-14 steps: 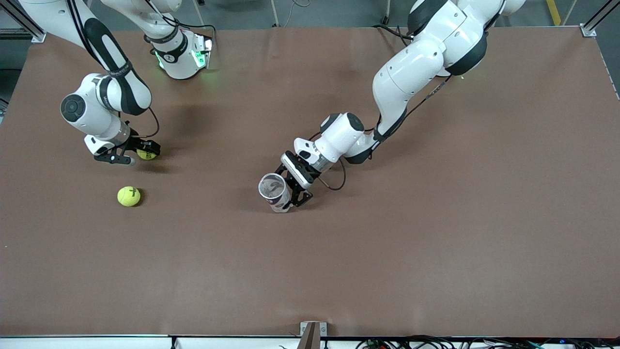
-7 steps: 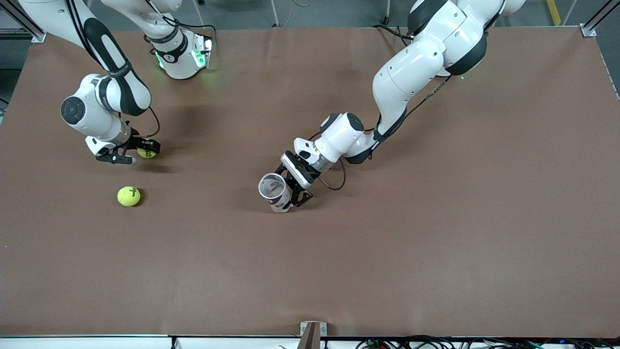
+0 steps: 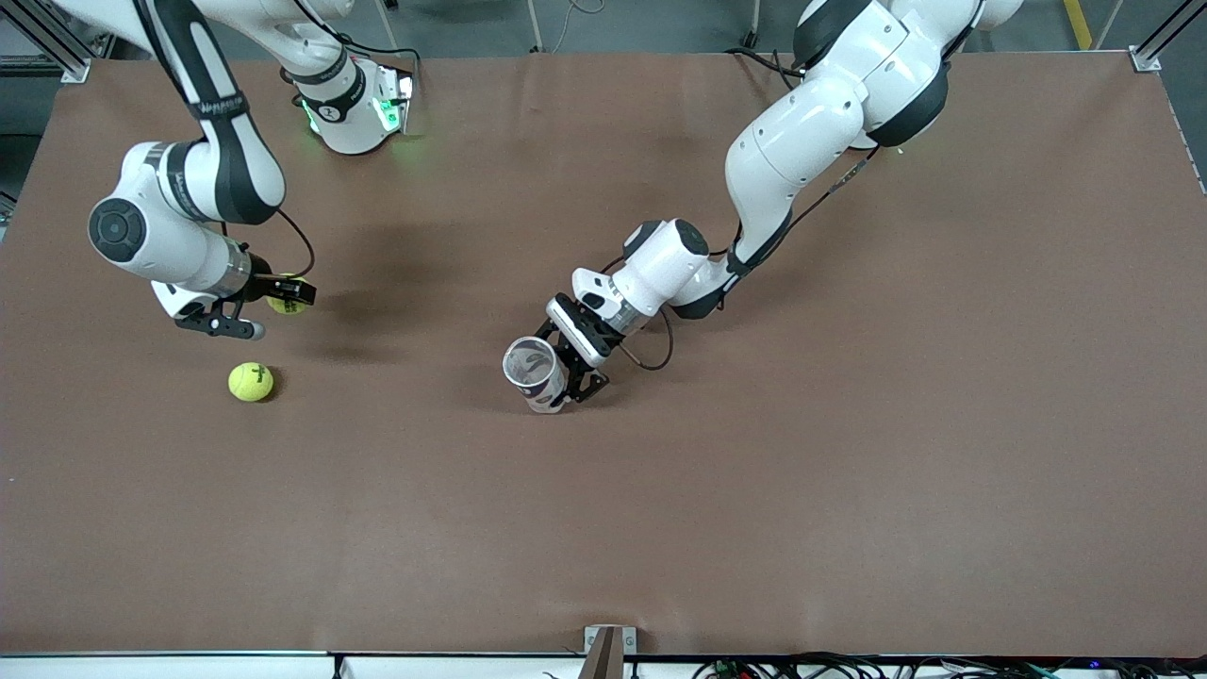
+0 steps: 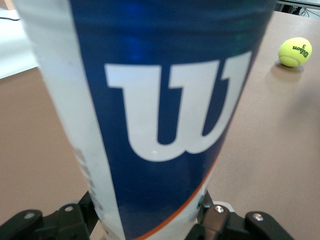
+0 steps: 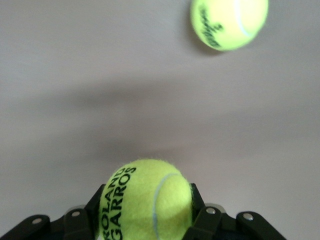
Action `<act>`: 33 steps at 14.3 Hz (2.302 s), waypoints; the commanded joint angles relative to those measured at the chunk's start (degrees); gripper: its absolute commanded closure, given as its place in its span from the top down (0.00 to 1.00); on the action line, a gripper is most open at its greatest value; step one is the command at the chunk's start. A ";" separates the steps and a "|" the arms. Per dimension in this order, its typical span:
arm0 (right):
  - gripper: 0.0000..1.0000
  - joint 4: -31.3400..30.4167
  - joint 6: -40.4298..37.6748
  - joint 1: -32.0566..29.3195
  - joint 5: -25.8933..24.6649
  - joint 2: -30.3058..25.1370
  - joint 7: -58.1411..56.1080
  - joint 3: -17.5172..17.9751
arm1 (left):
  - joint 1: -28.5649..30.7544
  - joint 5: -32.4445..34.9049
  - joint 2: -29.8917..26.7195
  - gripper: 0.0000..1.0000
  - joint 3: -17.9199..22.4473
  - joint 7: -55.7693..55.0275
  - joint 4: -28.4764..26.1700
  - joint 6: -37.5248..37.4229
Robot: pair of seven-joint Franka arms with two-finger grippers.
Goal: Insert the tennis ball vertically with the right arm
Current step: 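Lift the ball with the right gripper and move it over the tube opening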
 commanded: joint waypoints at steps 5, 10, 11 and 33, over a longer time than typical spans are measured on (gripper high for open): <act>0.08 21.86 -15.96 17.28 7.14 0.79 29.84 -0.32 | -0.08 -0.14 -0.54 0.76 -0.14 0.23 -0.28 0.45; 0.08 34.68 -15.79 23.10 8.29 8.60 44.71 -0.32 | 0.00 -0.14 -0.54 0.76 -0.05 0.22 -0.28 0.45; 0.08 38.28 -15.70 23.71 8.29 11.32 47.86 -0.32 | 0.00 -0.14 -0.54 0.76 -0.05 0.22 -0.28 0.54; 0.08 57.30 -11.57 31.18 10.31 32.35 67.49 -0.40 | 0.09 -0.22 -0.46 0.76 0.12 0.22 -0.02 0.45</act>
